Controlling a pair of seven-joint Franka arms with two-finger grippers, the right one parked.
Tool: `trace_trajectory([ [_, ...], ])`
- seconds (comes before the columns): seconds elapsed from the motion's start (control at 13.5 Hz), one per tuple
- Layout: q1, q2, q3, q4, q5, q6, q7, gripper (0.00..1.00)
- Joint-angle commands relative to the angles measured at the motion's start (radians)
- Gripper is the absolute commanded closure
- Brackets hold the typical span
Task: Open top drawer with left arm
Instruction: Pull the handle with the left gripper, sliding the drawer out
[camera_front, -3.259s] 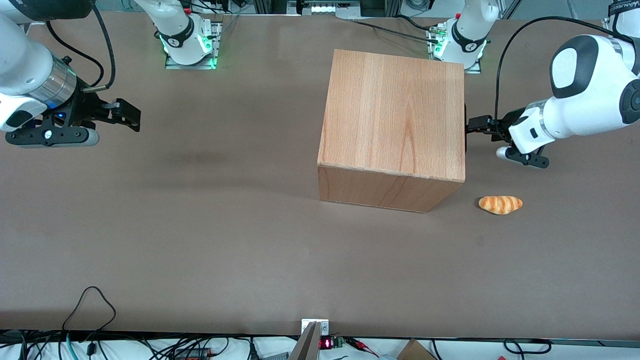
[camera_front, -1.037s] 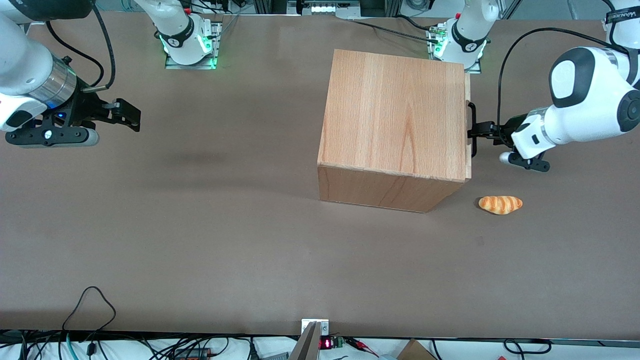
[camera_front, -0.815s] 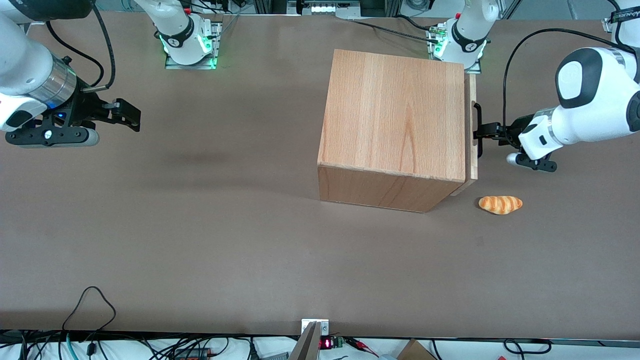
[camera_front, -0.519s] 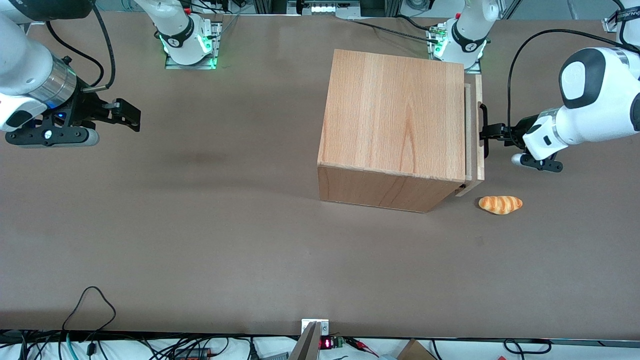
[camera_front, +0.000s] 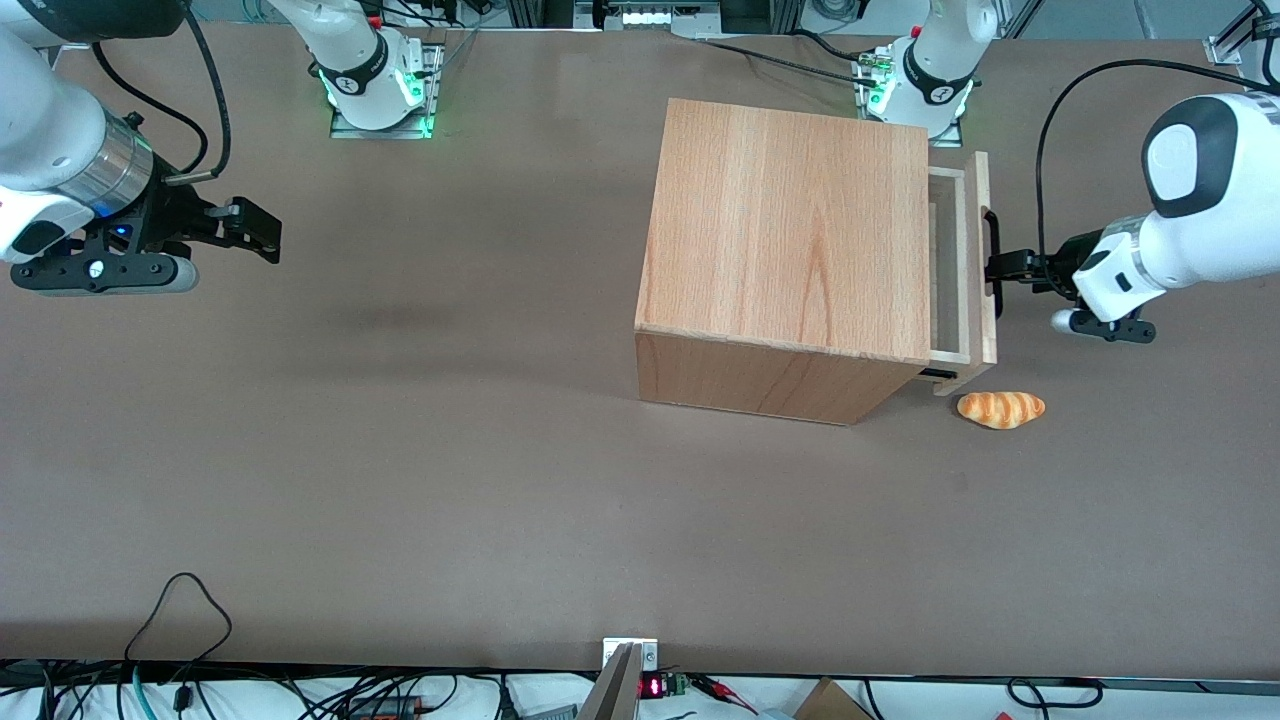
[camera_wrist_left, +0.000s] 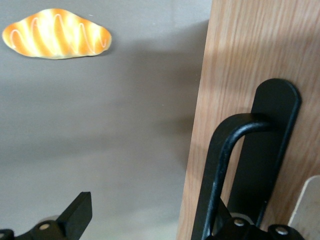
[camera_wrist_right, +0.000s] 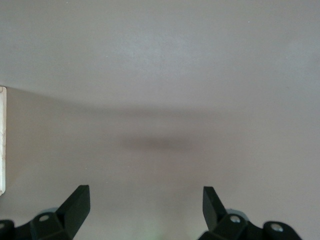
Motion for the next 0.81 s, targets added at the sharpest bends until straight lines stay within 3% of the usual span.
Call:
trace_trajectory([
  [0.0,0.028,-0.006,-0.002,0.0,0.022,0.004,0.018,0.0],
  [0.74,0.127,-0.001,0.0,0.028,0.052,0.004,0.043,0.0],
])
